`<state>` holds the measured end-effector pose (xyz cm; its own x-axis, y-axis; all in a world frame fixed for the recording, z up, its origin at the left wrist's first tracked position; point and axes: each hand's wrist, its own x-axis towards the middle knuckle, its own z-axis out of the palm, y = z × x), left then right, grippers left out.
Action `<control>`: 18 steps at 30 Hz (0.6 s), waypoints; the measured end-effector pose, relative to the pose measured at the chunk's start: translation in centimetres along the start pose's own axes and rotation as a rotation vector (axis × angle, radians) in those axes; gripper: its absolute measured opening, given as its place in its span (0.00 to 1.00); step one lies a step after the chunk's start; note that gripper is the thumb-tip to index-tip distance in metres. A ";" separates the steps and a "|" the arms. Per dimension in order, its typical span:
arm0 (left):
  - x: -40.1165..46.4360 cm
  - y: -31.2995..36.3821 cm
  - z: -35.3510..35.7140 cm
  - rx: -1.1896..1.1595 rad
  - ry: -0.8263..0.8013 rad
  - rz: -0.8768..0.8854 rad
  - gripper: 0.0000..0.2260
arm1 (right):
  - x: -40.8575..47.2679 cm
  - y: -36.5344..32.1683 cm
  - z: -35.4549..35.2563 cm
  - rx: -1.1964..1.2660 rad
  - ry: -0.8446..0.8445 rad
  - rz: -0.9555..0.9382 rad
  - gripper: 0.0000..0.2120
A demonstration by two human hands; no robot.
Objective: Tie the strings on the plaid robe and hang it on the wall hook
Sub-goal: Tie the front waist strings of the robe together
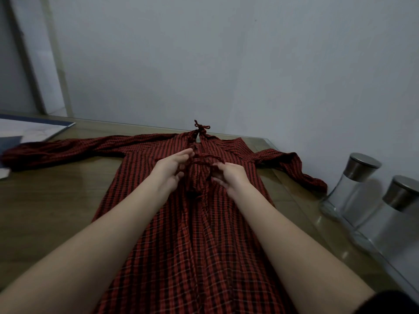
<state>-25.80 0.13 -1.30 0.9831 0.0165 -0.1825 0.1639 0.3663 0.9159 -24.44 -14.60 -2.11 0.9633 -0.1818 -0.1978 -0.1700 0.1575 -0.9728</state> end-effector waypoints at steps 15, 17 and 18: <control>1.2 -2.3 -4.3 -0.252 0.520 -0.113 0.17 | 0.1 3.9 -1.1 0.342 0.179 0.286 0.16; 1.3 -2.4 -4.0 -0.253 0.562 -0.102 0.17 | 0.1 3.7 -1.1 0.384 0.198 0.296 0.16; 1.3 -2.5 -3.8 -0.253 0.569 -0.099 0.17 | 0.1 3.7 -1.0 0.421 0.200 0.296 0.17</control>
<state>-25.23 2.79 -5.18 0.7551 0.4386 -0.4873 0.1588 0.5988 0.7850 -25.22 -15.05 -5.81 0.8214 -0.2456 -0.5147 -0.2902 0.5969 -0.7479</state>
